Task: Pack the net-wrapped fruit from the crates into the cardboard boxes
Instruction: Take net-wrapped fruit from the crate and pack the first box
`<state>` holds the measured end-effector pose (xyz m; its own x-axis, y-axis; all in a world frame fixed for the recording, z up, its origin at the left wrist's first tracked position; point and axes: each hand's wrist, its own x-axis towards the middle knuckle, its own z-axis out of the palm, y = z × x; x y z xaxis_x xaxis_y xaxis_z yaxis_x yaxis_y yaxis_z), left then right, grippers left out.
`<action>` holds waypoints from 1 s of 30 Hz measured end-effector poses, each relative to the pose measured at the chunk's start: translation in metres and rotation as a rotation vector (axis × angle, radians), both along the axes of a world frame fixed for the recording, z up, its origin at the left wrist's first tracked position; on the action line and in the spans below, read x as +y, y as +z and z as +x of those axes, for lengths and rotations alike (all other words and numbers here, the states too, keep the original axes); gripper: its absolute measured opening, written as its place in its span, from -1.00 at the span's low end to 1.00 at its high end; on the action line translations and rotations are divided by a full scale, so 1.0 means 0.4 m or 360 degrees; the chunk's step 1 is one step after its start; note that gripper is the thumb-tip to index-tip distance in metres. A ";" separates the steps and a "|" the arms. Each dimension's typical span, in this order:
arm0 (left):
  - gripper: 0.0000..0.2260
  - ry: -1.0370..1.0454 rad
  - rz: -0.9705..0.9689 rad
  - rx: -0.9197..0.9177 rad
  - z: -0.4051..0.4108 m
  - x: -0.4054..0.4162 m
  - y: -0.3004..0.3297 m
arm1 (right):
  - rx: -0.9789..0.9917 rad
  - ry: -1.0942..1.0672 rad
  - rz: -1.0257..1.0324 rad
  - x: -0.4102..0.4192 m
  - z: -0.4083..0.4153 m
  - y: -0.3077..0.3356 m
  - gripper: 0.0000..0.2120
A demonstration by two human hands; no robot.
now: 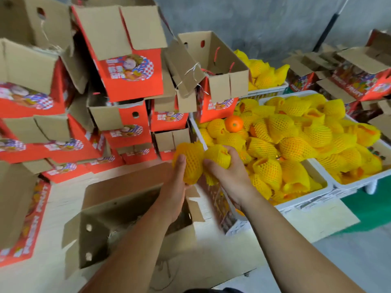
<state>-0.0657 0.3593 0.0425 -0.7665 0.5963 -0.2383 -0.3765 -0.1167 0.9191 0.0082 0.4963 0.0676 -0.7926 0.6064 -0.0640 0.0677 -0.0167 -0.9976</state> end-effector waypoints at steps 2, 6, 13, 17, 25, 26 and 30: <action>-0.63 -0.0014 -0.0013 -0.0030 -0.007 -0.101 -0.012 | -0.0065 0.0081 0.0040 -0.068 -0.025 -0.022 -0.64; -0.36 0.0182 0.0136 -0.0173 -0.011 -0.303 -0.036 | -0.0222 0.0296 -0.0002 -0.242 -0.065 -0.064 -0.62; -0.51 0.0524 -0.0246 -0.0191 0.000 -0.505 -0.115 | -0.0546 0.0613 -0.0192 -0.436 -0.093 -0.138 -0.66; -0.72 0.0457 -0.0553 -0.0653 -0.018 -0.516 -0.134 | -0.0908 0.0718 -0.0512 -0.441 -0.098 -0.175 -0.78; -0.30 0.0091 -0.1334 -0.0263 -0.044 -0.503 -0.207 | -0.1597 0.0867 0.0067 -0.463 -0.119 -0.238 -0.53; -0.25 0.0015 -0.1438 -0.0218 -0.044 -0.498 -0.211 | -0.1632 0.0849 0.0137 -0.463 -0.127 -0.258 -0.38; -0.41 -0.0196 -0.1915 0.0121 -0.056 -0.483 -0.202 | -0.1550 0.0618 0.0013 -0.466 -0.150 -0.312 -0.25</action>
<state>-0.0881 0.1663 -0.0383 -0.7566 0.0943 -0.6470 -0.2651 0.8603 0.4354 -0.0517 0.3097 -0.0574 -0.5409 0.3246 -0.7759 0.8408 0.1848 -0.5088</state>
